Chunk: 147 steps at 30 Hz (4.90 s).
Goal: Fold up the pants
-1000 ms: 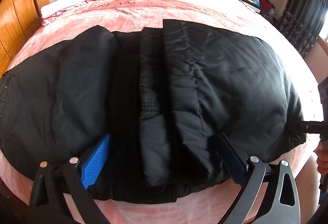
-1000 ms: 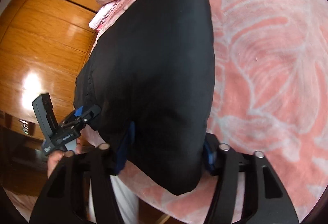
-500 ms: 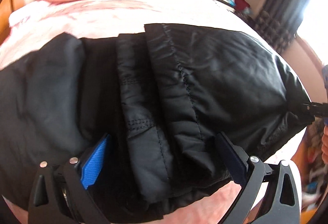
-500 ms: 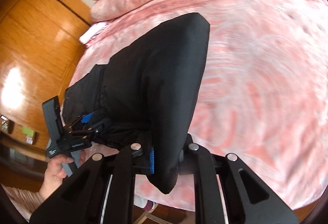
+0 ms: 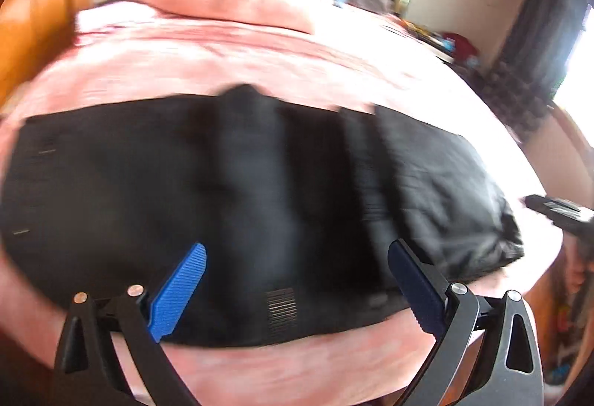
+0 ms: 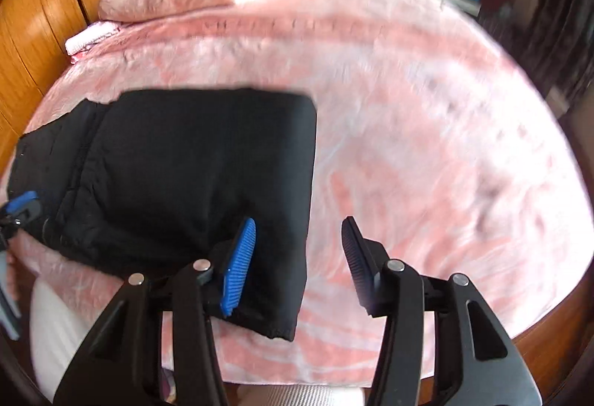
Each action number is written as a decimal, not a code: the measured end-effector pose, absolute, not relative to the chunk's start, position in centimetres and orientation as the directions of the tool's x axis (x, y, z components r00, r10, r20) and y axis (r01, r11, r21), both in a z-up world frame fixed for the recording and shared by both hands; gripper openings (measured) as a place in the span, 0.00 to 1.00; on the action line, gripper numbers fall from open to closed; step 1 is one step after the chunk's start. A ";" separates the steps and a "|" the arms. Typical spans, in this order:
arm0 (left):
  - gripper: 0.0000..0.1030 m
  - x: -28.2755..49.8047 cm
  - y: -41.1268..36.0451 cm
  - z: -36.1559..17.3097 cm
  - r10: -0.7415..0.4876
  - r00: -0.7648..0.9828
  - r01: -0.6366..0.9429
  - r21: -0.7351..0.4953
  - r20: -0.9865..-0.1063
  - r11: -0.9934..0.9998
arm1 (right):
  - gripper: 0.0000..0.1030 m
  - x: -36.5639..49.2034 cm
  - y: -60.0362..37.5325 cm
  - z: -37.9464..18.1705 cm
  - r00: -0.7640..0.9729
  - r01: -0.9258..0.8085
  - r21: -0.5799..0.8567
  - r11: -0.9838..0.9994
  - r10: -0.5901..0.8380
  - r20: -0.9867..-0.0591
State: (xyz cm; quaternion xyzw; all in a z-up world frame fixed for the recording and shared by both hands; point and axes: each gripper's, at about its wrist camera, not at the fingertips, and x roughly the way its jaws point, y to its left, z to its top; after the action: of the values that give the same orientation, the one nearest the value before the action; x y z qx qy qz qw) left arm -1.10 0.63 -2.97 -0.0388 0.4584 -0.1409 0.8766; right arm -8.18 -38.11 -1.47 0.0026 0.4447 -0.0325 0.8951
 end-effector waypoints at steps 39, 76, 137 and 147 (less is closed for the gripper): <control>0.40 2.6 28.1 -11.5 -0.363 0.723 -0.337 -0.759 -0.588 0.557 | 0.54 -2.0 -20.6 -8.5 0.451 -0.236 0.090 0.967 0.192 -0.872; 0.22 1.4 17.4 1.1 -0.196 0.826 -0.051 -0.417 -0.528 0.907 | 0.69 -3.1 -19.3 -8.0 0.460 -0.200 0.072 0.977 0.159 -0.874; 0.71 2.0 -6.2 -2.5 -0.638 0.412 0.524 -0.404 -0.650 0.750 | 0.63 -5.5 -33.6 -6.2 0.559 -0.041 0.353 0.935 0.315 -0.767; 0.89 2.5 -1.5 -0.8 -0.374 0.596 0.330 -0.208 -0.710 0.921 | 0.78 -5.4 -32.2 -3.6 0.571 -0.091 0.361 0.928 0.346 -0.745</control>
State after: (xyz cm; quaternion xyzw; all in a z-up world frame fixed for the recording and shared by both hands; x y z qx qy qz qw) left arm 2.52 -1.55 -0.78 -0.0275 0.4037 -0.1971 0.8930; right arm -5.35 -32.22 -3.65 0.1429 0.4460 0.1248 0.8747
